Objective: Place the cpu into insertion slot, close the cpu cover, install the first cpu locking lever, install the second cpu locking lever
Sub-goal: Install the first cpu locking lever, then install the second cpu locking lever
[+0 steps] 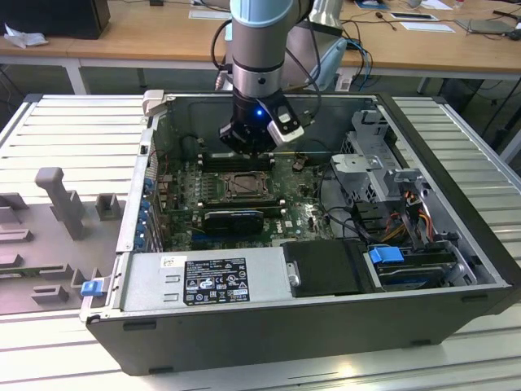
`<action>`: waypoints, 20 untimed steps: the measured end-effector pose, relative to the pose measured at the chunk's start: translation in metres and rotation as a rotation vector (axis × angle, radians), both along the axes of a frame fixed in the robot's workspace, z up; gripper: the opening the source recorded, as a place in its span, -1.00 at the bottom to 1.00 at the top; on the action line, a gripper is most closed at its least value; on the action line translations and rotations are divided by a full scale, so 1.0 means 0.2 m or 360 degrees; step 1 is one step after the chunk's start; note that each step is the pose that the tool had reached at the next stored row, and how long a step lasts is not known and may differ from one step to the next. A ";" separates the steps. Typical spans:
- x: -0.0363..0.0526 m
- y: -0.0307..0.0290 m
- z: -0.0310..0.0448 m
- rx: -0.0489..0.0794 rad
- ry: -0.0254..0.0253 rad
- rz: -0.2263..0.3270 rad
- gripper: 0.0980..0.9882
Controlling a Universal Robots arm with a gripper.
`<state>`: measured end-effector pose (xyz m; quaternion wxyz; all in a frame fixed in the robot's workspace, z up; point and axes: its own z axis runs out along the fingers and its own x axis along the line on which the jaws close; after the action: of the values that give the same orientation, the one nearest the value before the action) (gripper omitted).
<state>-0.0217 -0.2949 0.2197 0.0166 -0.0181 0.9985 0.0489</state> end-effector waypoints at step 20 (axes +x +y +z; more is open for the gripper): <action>0.000 -0.064 0.154 0.0000 0.00001 0.0000 -0.98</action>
<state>-0.0217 -0.3077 0.2504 0.0166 -0.0181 0.9985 0.0489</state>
